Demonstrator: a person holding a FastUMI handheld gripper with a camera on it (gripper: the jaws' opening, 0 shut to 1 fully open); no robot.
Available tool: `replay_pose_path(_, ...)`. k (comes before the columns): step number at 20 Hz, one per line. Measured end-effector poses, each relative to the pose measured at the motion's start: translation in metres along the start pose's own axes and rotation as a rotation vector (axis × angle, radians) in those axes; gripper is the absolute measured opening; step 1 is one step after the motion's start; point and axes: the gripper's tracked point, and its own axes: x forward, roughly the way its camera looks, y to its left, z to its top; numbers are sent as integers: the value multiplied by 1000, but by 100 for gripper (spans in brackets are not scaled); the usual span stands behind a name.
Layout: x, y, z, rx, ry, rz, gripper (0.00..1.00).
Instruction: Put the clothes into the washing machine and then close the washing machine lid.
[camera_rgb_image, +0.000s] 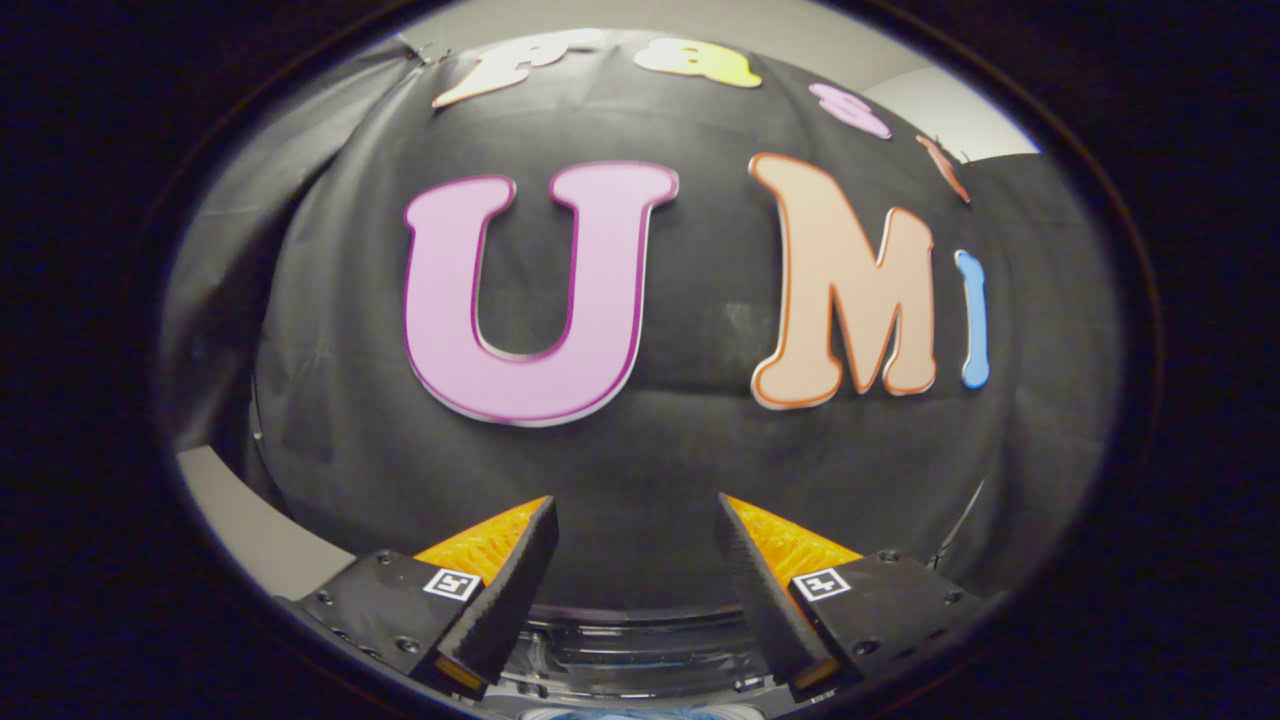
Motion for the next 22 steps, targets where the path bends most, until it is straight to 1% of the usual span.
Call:
replay_pose_path(2, 8, -8, -19, -19, 40, -32, 97)
replay_pose_path(3, 16, -12, -35, -43, 81, -39, 97)
replay_pose_path(4, 18, -15, -58, -27, 158, -26, 97)
replay_pose_path(5, 35, -16, -54, 115, 99, -35, 97)
replay_pose_path(6, 44, -13, -55, 153, 65, -27, 96)
replay_pose_path(7, 44, -8, -66, 97, 60, -21, 96)
replay_pose_path(8, 44, -10, -61, 52, 49, -18, 95)
replay_pose_path(10, 34, -11, -58, 95, 56, -25, 96)
replay_pose_path(12, 26, -16, -56, 79, 50, -27, 95)
replay_pose_path(17, -1, -19, -57, 84, 14, -19, 96)
replay_pose_path(22, -21, -19, -59, 80, 8, -47, 96)
